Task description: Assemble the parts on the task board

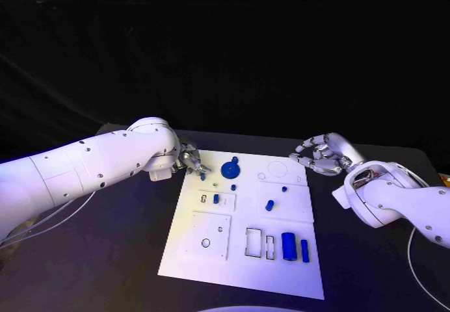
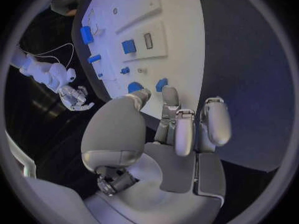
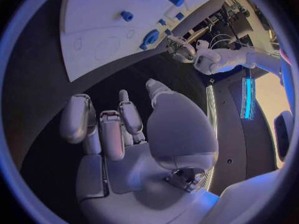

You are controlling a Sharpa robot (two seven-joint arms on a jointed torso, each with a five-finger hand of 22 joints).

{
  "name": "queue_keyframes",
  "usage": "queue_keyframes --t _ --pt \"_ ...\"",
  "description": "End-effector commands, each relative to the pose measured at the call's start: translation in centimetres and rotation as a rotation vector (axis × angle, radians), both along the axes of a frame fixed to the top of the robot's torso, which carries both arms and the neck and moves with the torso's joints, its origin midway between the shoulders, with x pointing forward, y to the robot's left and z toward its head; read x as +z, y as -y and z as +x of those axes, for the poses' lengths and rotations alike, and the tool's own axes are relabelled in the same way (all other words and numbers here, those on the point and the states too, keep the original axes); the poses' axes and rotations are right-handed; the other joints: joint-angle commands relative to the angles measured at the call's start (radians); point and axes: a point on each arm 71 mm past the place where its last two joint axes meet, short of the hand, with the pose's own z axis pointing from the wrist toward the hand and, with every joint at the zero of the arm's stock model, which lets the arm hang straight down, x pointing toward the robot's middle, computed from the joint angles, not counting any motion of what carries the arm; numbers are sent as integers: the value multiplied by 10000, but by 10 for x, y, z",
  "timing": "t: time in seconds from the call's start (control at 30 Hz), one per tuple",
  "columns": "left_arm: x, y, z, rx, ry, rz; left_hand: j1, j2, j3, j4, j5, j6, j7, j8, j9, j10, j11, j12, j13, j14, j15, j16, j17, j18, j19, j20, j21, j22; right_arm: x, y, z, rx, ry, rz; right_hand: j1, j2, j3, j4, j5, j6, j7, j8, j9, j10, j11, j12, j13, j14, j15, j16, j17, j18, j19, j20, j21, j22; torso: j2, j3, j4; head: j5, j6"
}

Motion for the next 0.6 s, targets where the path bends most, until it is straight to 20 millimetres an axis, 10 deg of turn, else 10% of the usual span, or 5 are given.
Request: queue_keyframes --t 0.03,0.6 --pt "-2 2 -1 -133 -201 -58 67 -4 64 8 -1 53 -24 50 13 25 -14 52 6 818 -66 22 1963 68 45 -41 66 10 0 -1 0 92 16 -52 -24 34 -59 -1 53 -63 27 51 16 -80 -6 -34 -8 513 -67 -42 310 199 -43 -2 -36 -13 14 -5 -15 -18 -12" --pt "-5 2 0 -134 -343 37 243 -3 274 -3 -3 3 -54 154 92 45 -46 50 -1 818 -98 20 1960 62 56 -79 76 35 0 -1 -1 97 8 -52 -26 50 -68 -2 62 -63 25 56 19 -69 -7 -21 5 512 -68 -46 304 199 -40 -3 -38 -12 -8 1 2 -48 -73"
